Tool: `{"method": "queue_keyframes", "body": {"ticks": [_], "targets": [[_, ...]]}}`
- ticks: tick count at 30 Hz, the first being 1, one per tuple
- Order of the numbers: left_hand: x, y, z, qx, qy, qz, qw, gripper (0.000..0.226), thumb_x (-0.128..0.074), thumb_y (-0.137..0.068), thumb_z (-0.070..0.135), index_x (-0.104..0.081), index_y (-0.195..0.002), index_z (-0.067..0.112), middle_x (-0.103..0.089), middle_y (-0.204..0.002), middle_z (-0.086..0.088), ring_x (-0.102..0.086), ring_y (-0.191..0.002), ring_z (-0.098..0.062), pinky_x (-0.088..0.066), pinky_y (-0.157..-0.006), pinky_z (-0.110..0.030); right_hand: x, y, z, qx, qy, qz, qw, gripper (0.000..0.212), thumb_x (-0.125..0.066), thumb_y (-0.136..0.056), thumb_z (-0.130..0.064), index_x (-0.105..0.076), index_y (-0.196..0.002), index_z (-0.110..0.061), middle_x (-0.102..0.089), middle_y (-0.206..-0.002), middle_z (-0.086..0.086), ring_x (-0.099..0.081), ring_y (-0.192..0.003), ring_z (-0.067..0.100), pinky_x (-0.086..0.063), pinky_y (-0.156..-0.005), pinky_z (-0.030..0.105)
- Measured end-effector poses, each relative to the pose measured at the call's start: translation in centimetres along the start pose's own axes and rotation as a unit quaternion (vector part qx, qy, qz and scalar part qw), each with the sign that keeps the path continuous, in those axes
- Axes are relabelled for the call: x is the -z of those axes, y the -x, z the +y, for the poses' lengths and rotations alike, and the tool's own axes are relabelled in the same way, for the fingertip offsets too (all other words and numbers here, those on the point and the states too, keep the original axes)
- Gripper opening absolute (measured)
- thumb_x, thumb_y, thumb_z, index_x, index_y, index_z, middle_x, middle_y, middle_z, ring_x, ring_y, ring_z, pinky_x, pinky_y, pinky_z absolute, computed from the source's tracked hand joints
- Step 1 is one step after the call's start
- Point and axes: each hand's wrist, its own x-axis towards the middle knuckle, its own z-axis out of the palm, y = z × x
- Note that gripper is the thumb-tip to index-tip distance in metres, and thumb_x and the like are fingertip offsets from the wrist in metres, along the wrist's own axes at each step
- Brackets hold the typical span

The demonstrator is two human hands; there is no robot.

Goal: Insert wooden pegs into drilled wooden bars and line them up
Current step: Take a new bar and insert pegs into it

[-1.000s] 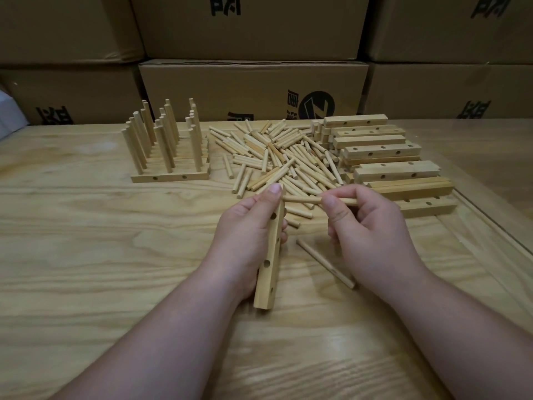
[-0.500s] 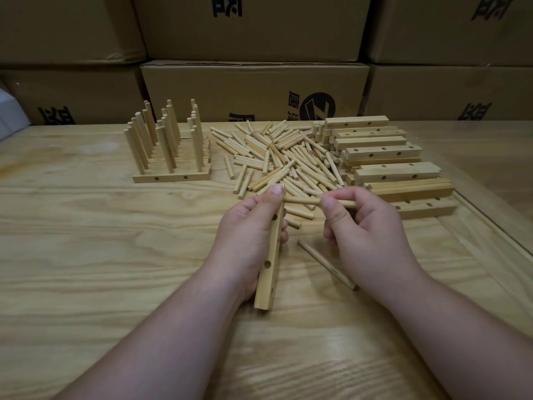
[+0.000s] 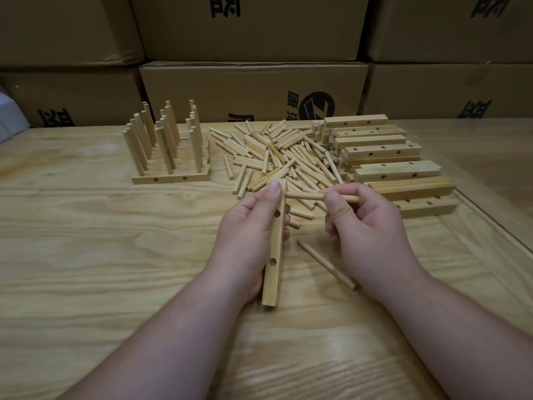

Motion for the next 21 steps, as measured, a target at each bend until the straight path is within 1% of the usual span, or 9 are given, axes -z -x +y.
{"method": "queue_keyframes", "body": {"ticks": [3, 6, 9, 12, 13, 15, 16, 18, 21], "targets": [[-0.3, 0.1, -0.1, -0.007, -0.039, -0.007, 0.999, 0.028, -0.065, -0.094, 0.044, -0.078, -0.093, 0.019, -0.071, -0.075, 0.001, -0.064, -0.065, -0.009, -0.055, -0.062, -0.025, 0.3, 0.0, -0.2, 0.011, -0.013, 0.03, 0.999, 0.01, -0.06, -0.098, -0.031, -0.068, -0.091, -0.03, -0.058, -0.06, -0.002, -0.051, -0.054, 0.016, -0.044, -0.048, 0.027], [-0.4, 0.3, -0.3, -0.008, -0.075, -0.013, 0.997, 0.027, -0.062, -0.098, 0.039, -0.077, -0.108, 0.02, -0.068, -0.067, 0.012, -0.063, -0.061, -0.003, -0.05, -0.061, -0.023, 0.5, -0.1, -0.2, 0.017, -0.024, 0.047, 0.998, 0.009, -0.059, -0.098, -0.033, -0.067, -0.099, -0.03, -0.06, -0.065, -0.004, -0.055, -0.058, 0.013, -0.047, -0.05, 0.025], [-0.4, 0.1, -0.1, 0.008, -0.028, 0.016, 0.999, 0.031, -0.054, -0.103, 0.039, -0.079, -0.101, 0.021, -0.062, -0.059, 0.007, -0.058, -0.051, -0.007, -0.048, -0.052, -0.024, 0.5, -0.1, 0.0, 0.008, -0.005, 0.034, 0.999, 0.021, -0.061, -0.095, -0.036, -0.059, -0.116, -0.035, -0.062, -0.076, -0.003, -0.057, -0.064, 0.008, -0.049, -0.056, 0.022], [-0.1, -0.4, 0.3, 0.024, 0.07, 0.041, 0.996, 0.037, -0.048, -0.104, 0.047, -0.077, -0.107, 0.025, -0.055, -0.064, 0.004, -0.05, -0.052, -0.009, -0.044, -0.047, -0.025, 0.7, 0.3, 0.2, -0.019, 0.186, -0.037, 0.982, 0.039, -0.058, -0.082, -0.061, -0.055, -0.114, -0.041, -0.057, -0.084, -0.01, -0.055, -0.07, -0.002, -0.045, -0.062, 0.021], [0.0, -0.5, 0.4, 0.027, 0.098, 0.041, 0.994, 0.038, -0.047, -0.104, 0.05, -0.075, -0.112, 0.025, -0.053, -0.065, 0.004, -0.048, -0.052, -0.009, -0.042, -0.046, -0.024, 0.9, 0.5, 0.1, -0.02, 0.284, -0.074, 0.956, 0.041, -0.054, -0.077, -0.067, -0.056, -0.108, -0.041, -0.053, -0.088, -0.015, -0.053, -0.076, -0.003, -0.043, -0.065, 0.021], [0.0, -0.7, 0.4, 0.034, 0.136, 0.035, 0.99, 0.04, -0.045, -0.103, 0.053, -0.072, -0.115, 0.026, -0.051, -0.065, 0.004, -0.044, -0.052, -0.009, -0.039, -0.045, -0.023, 0.9, 1.0, -0.2, -0.008, 0.43, -0.136, 0.893, 0.035, -0.052, -0.077, -0.068, -0.057, -0.095, -0.038, -0.047, -0.094, -0.02, -0.05, -0.088, -0.001, -0.044, -0.075, 0.023], [0.0, -0.7, 0.4, 0.039, 0.147, 0.03, 0.988, 0.041, -0.044, -0.104, 0.054, -0.071, -0.115, 0.025, -0.05, -0.063, 0.003, -0.043, -0.051, -0.009, -0.038, -0.044, -0.023, 0.9, 1.2, -0.4, -0.004, 0.461, -0.15, 0.875, 0.03, -0.054, -0.077, -0.063, -0.057, -0.09, -0.036, -0.045, -0.094, -0.019, -0.049, -0.091, 0.002, -0.045, -0.078, 0.026], [0.1, -0.8, 0.4, 0.052, 0.166, 0.017, 0.985, 0.042, -0.043, -0.104, 0.054, -0.069, -0.116, 0.024, -0.047, -0.061, 0.003, -0.041, -0.05, -0.009, -0.037, -0.044, -0.022, 0.9, 1.4, -0.6, -0.001, 0.483, -0.149, 0.863, 0.018, -0.058, -0.079, -0.05, -0.056, -0.082, -0.033, -0.045, -0.092, -0.016, -0.048, -0.093, 0.007, -0.046, -0.081, 0.028], [0.3, -0.8, 0.2, 0.065, 0.183, 0.0, 0.981, 0.039, -0.041, -0.105, 0.042, -0.068, -0.113, 0.016, -0.045, -0.064, 0.0, -0.039, -0.052, -0.011, -0.034, -0.045, -0.023, 1.0, 1.3, -0.7, 0.021, 0.463, -0.118, 0.878, 0.008, -0.058, -0.085, -0.039, -0.056, -0.08, -0.033, -0.048, -0.089, -0.016, -0.05, -0.087, 0.003, -0.046, -0.075, 0.025]]}}
